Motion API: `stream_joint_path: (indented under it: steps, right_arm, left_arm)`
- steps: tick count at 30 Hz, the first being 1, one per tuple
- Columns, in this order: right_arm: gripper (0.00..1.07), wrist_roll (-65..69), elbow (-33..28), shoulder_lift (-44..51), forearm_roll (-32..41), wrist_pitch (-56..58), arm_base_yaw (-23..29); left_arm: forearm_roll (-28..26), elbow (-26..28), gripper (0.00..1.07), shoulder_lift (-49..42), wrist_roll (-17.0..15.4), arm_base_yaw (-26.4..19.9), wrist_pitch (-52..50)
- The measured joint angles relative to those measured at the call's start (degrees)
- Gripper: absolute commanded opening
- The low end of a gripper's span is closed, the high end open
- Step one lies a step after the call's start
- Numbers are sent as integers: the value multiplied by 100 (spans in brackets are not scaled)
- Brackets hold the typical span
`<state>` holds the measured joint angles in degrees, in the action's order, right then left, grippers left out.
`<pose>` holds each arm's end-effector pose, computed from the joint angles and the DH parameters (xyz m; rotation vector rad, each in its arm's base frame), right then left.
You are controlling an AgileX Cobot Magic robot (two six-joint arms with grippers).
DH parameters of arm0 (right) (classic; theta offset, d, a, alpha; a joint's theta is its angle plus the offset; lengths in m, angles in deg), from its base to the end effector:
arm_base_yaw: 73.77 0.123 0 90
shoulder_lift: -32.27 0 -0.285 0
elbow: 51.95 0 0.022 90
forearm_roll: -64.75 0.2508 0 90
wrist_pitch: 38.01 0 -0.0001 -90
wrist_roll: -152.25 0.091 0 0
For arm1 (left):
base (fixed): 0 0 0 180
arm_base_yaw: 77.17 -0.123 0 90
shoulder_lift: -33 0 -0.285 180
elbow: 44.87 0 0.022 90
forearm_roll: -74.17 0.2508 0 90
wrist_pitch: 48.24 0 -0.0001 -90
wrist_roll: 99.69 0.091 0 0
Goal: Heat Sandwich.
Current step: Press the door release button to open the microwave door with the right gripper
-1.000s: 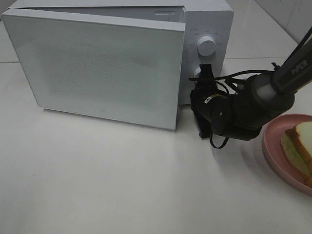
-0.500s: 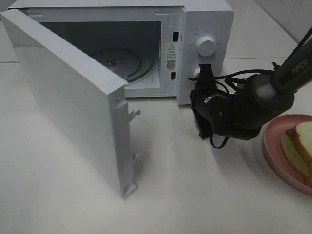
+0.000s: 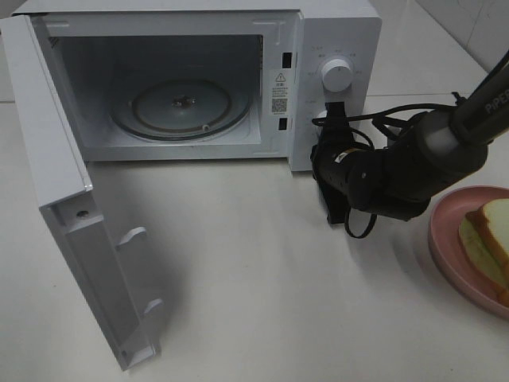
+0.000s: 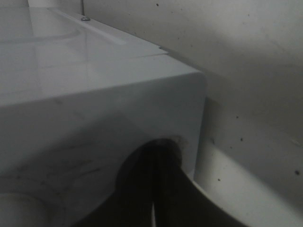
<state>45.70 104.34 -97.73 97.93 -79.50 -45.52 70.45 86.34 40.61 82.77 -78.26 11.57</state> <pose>0.3586 0.1553 0.0874 1.4570 1.6079 1.0037 -0.0042 -0.0052 0.2777 0.0265 2.0266 -0.0384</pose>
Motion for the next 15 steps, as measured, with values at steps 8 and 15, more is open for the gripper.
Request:
stream_joint_path:
  steps: [8, 15]
  right_arm:
    - [0, 0, 29, 92, -86, 275, -52]
    - [0, -6, -275, 395, -384, 332, -86]
  left_arm:
    - [0, 0, 100, 0, 0, 0, 0]
    - [0, 0, 100, 0, 0, 0, 0]
